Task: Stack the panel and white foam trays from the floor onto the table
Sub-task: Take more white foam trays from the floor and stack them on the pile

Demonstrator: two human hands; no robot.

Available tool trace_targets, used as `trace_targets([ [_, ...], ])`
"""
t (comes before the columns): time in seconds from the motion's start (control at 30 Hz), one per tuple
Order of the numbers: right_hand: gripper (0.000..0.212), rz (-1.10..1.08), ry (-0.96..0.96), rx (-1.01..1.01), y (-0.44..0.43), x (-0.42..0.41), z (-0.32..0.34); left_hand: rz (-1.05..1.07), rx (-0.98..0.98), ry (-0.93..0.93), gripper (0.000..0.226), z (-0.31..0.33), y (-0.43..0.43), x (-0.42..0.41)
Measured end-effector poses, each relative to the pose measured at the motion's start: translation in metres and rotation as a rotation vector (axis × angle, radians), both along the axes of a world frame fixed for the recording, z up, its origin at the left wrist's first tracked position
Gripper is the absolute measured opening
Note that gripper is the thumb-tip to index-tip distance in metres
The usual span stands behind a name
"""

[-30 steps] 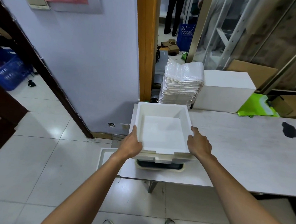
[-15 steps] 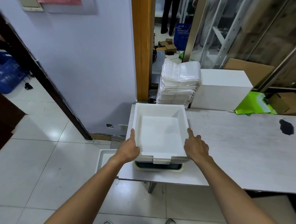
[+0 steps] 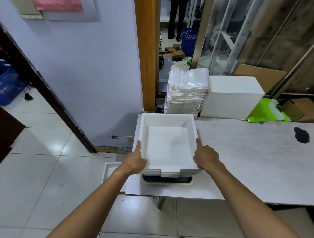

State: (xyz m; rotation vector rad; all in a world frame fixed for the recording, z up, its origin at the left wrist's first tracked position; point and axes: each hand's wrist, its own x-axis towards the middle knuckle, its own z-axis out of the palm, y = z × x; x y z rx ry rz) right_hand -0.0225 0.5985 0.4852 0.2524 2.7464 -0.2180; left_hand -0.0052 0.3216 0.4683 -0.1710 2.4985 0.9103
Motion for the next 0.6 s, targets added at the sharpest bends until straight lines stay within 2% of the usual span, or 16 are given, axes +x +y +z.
trace_targets([
  [0.17,0.071,0.047,0.003,0.081,0.0021,-0.0016,-0.0039,-0.012,-0.062,-0.004,0.090,-0.0013,-0.0007,-0.0017],
  [0.37,0.068,0.128,0.008,0.168,0.0053,-0.0081,0.0006,-0.017,-0.044,0.008,0.087,-0.0018,-0.0019,-0.0040],
  [0.6,0.070,0.121,0.018,0.135,0.0102,-0.0031,-0.0050,-0.034,-0.135,0.018,0.089,-0.0053,0.0027,-0.0026],
])
